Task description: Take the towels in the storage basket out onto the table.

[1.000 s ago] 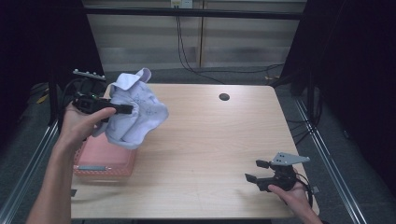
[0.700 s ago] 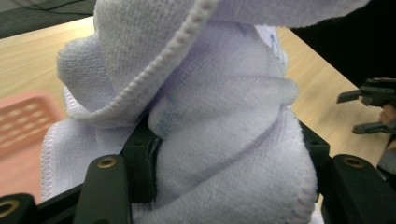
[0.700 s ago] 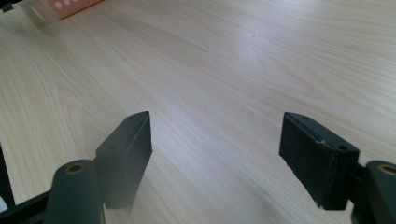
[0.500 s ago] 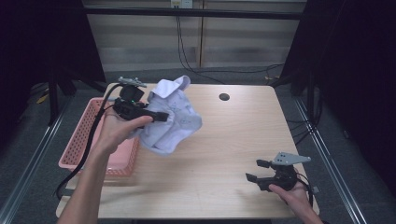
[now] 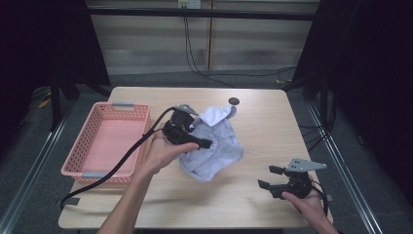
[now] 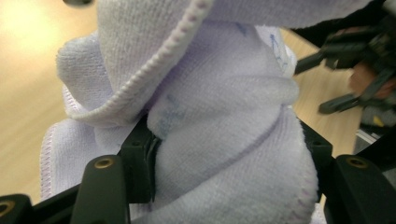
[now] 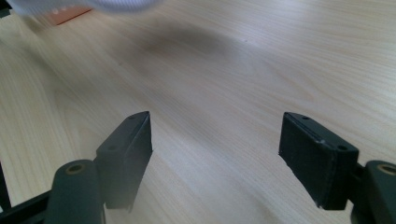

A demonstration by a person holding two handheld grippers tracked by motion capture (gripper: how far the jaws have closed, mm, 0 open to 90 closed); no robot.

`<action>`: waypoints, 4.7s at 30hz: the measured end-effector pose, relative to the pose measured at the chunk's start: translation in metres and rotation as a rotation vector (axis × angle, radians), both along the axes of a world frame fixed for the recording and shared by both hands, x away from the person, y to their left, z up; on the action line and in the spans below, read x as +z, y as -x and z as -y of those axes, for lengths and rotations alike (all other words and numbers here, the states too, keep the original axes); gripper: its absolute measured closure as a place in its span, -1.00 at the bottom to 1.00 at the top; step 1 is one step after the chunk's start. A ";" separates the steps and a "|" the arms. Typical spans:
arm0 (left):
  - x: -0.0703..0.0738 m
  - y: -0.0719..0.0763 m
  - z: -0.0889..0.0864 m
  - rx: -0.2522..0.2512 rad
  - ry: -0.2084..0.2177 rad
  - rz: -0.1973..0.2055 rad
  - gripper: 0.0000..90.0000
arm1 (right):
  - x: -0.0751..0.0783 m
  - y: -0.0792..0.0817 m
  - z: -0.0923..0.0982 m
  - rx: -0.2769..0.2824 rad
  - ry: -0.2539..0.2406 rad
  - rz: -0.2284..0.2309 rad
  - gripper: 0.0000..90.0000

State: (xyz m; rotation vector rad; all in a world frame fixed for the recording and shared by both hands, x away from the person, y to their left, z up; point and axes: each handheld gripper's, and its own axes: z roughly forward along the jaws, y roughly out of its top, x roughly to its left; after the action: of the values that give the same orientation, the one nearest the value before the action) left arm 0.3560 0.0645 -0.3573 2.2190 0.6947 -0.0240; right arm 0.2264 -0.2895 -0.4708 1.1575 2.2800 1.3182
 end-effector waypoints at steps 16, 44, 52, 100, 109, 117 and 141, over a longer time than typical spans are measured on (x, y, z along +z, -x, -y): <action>-0.092 0.010 0.045 -0.051 -0.060 -0.087 -0.27 | 0.000 0.001 -0.001 0.007 0.005 0.002 -0.43; -0.066 0.046 -0.002 -0.008 0.058 0.055 -0.25 | 0.010 -0.012 -0.026 0.059 -0.003 0.010 -0.30; -0.073 0.080 -0.043 0.027 0.054 0.053 0.26 | 0.027 -0.035 -0.052 0.117 0.007 0.033 0.11; -0.073 0.048 -0.021 0.038 0.264 0.071 -0.07 | 0.029 -0.119 -0.095 0.163 -0.089 0.058 -0.21; -0.111 0.046 0.003 0.030 0.127 0.046 0.48 | 0.001 -0.125 -0.100 0.150 -0.059 -0.027 0.63; -0.076 0.054 -0.029 0.030 0.266 0.094 0.86 | 0.026 -0.130 -0.075 0.069 -0.153 0.009 0.85; -0.063 0.045 -0.092 0.151 0.312 0.103 0.30 | 0.065 -0.157 -0.006 -0.199 -0.021 0.111 0.14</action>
State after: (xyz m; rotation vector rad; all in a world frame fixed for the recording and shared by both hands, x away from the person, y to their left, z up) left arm 0.3112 0.1564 -0.4206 1.8534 0.7452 0.0536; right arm 0.3838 -0.2833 -0.4059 1.2491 2.0208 1.2979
